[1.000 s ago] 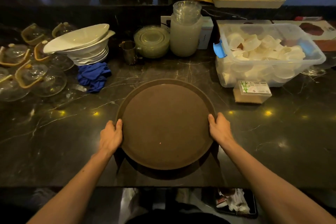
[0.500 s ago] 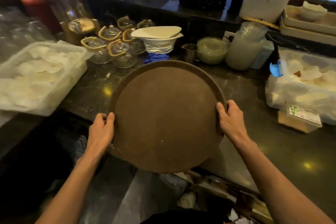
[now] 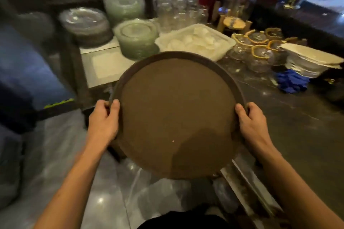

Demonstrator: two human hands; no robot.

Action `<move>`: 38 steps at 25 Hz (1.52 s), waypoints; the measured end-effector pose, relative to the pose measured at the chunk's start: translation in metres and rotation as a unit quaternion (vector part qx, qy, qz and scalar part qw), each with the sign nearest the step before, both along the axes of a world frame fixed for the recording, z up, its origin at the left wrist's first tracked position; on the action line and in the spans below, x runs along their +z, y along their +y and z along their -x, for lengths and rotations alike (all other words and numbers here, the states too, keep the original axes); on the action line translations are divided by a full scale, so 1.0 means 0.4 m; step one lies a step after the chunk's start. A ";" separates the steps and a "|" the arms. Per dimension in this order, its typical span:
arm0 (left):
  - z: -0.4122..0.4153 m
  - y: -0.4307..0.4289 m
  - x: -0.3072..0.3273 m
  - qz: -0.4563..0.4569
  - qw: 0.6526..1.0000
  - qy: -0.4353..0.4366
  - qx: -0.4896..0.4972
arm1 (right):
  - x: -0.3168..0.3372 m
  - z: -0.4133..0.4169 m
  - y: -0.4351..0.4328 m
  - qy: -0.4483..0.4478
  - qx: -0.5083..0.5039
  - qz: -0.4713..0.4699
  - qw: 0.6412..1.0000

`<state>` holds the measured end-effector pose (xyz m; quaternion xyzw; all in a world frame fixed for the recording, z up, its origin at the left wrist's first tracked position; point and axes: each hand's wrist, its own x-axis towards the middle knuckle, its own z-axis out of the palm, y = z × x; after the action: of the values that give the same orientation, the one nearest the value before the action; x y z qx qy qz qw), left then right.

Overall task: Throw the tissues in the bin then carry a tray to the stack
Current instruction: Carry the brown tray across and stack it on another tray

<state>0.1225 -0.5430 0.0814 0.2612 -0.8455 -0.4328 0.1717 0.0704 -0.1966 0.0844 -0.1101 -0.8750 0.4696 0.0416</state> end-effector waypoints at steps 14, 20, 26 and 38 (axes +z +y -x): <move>-0.607 -0.287 -0.001 0.035 0.884 -0.012 0.467 | -0.029 0.069 -0.793 0.000 0.466 0.007 0.885; -0.720 -0.406 -0.009 0.022 0.833 -0.027 0.552 | -0.046 0.006 -1.070 0.010 0.542 0.004 0.841; -0.774 -0.697 -0.021 0.012 0.845 -0.015 0.534 | -0.052 -0.048 -1.336 0.015 0.528 -0.009 0.849; -0.589 -1.357 -0.005 -0.001 0.896 0.002 0.445 | 0.002 0.083 -1.830 0.017 0.431 -0.015 0.902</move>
<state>0.3580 -1.0858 0.0794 0.6092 -0.6404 -0.3123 0.3482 0.0374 -0.9287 0.0853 0.2861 -0.8432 0.4303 -0.1485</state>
